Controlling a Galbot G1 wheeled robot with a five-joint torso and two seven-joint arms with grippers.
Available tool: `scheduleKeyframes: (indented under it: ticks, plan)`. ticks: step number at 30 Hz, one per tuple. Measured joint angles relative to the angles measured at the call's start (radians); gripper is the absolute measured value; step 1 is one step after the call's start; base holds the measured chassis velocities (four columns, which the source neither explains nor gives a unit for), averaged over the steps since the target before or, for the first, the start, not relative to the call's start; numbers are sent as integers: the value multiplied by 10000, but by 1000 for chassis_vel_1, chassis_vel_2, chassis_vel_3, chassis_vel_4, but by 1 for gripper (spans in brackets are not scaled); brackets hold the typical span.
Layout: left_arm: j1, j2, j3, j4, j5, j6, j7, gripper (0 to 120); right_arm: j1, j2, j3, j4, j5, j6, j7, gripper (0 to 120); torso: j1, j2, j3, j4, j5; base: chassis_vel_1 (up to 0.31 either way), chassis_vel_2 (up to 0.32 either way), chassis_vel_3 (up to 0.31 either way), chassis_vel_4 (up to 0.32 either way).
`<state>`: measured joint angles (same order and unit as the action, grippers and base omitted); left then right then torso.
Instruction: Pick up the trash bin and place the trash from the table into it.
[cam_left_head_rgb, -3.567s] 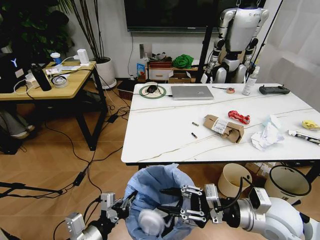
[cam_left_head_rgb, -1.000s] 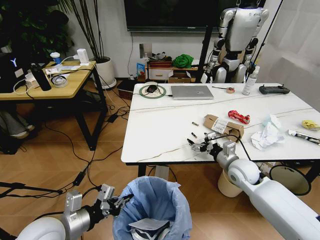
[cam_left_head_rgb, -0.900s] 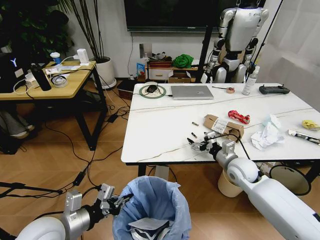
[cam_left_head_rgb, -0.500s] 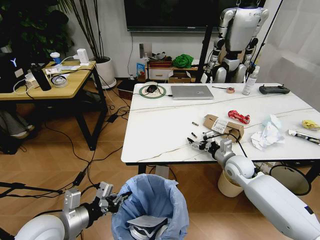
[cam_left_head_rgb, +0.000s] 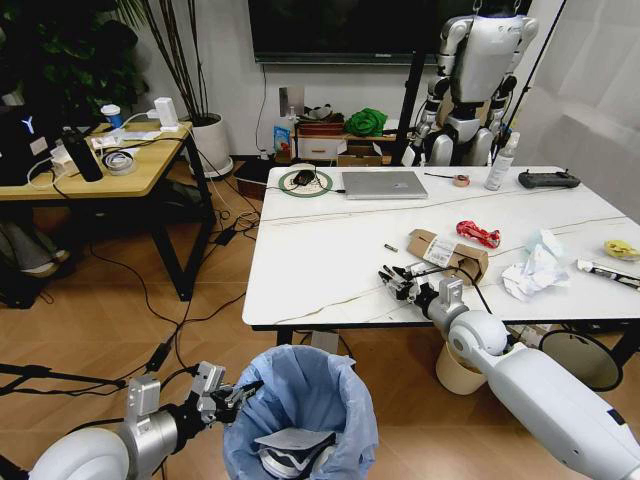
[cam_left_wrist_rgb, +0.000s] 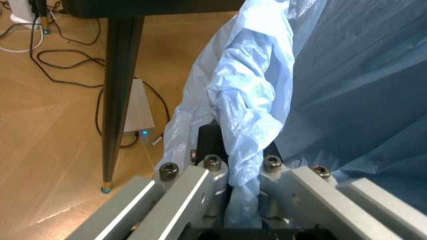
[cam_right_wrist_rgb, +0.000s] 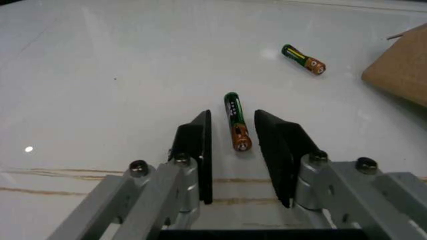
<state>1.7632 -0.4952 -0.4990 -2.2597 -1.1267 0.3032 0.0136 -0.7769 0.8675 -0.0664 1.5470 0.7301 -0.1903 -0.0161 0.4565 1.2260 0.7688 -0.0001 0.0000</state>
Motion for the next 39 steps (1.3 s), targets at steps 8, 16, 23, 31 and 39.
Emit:
scheduleKeyframes:
  ticks: [8, 16, 23, 31, 39]
  plan:
    - [-37, -39, 22, 16, 4, -1, 17, 0, -6, -65, -8, 4, 71, 18, -70, 1, 0, 0, 0, 0, 0, 0, 0, 0, 0]
    - [-124, -186, 63, 32, 7, -1, 16, 0, 166, -104, -67, 118, 241, 149, -240, 0, 1, 0, 0, 0, 1, 0, 0, 0, 0]
    - [-175, -319, 102, 82, 42, 0, 1, 0, 96, -609, -141, 1653, 1266, 664, -1301, 0, 1, 0, 0, 1, -2, 0, 0, 0, 0]
    - [-175, -425, 101, -37, 47, 32, 1, 0, -196, -1681, -1034, 3858, 2361, 1727, -2872, 0, 0, 0, -1, 0, -1, 0, 0, 0, 0]
    - [-223, -432, 61, -72, 27, 94, -17, 0, -940, -2688, -1010, 5090, 2867, 1977, -5628, 0, 0, 1, -1, 0, -1, 0, 0, 0, 0]
